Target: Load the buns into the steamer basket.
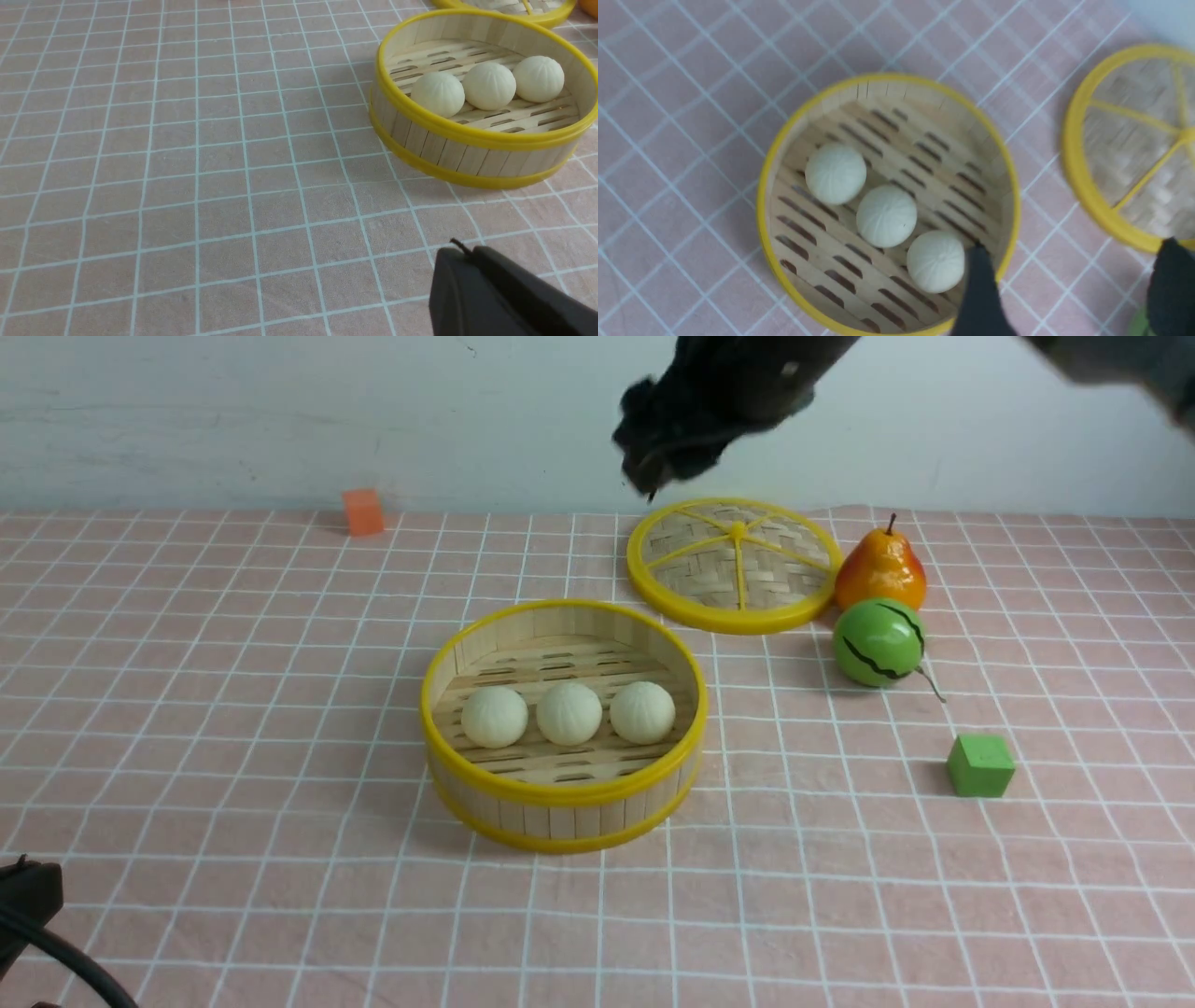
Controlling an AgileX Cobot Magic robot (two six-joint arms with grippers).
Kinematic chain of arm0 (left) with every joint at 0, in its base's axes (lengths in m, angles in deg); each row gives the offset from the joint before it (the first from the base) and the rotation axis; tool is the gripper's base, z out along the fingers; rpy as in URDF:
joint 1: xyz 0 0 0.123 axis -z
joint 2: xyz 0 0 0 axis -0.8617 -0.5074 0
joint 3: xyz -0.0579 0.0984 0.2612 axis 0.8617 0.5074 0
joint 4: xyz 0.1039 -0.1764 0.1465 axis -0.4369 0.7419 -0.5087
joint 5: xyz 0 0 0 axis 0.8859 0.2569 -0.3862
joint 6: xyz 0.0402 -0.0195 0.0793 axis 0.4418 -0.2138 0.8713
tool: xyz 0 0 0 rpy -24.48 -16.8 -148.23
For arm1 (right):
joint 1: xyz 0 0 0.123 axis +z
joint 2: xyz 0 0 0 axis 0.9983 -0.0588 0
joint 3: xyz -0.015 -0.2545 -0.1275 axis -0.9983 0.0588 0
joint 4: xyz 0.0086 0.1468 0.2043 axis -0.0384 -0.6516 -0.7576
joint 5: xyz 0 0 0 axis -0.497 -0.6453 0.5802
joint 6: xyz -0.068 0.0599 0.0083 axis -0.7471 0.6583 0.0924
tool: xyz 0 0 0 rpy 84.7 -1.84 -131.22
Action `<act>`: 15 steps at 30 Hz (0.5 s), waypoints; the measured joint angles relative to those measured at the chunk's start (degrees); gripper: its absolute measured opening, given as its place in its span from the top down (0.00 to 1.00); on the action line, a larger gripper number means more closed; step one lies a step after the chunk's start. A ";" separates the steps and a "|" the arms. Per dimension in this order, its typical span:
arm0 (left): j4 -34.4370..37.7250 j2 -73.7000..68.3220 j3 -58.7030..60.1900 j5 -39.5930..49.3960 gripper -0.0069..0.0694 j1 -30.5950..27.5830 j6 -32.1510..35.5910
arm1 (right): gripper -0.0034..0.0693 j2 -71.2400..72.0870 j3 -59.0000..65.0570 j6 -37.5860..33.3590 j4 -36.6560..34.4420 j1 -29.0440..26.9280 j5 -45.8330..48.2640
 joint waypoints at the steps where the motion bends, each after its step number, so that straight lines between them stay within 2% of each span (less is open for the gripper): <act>1: 0.00 0.00 0.00 0.00 0.88 0.00 0.00 | 0.50 3.13 0.06 0.48 0.77 0.00 0.20; 2: 0.00 0.00 0.00 0.00 0.88 0.00 0.00 | 0.52 3.67 0.19 0.68 0.92 0.00 0.20; 4: 0.00 0.00 0.00 0.00 0.88 0.00 0.00 | 0.74 10.10 1.70 1.99 2.89 0.00 0.47; 5: 0.00 0.00 0.00 0.00 0.88 0.00 0.00 | 0.76 10.63 2.19 2.25 3.27 0.00 0.53; 6: 0.00 0.00 0.00 0.00 0.88 0.00 0.00 | 0.87 14.41 4.59 2.93 4.38 0.00 0.56; 8: 0.00 0.00 0.00 0.00 0.87 0.00 0.00 | 0.97 20.33 10.57 3.53 5.46 0.00 0.63; 13: 0.00 0.00 0.00 0.00 0.86 0.00 0.00 | 0.98 32.30 29.69 4.89 7.26 0.00 0.79; 15: 0.00 0.00 0.00 0.00 0.86 0.00 0.00 | 0.98 38.25 39.72 5.70 8.38 0.00 -2.87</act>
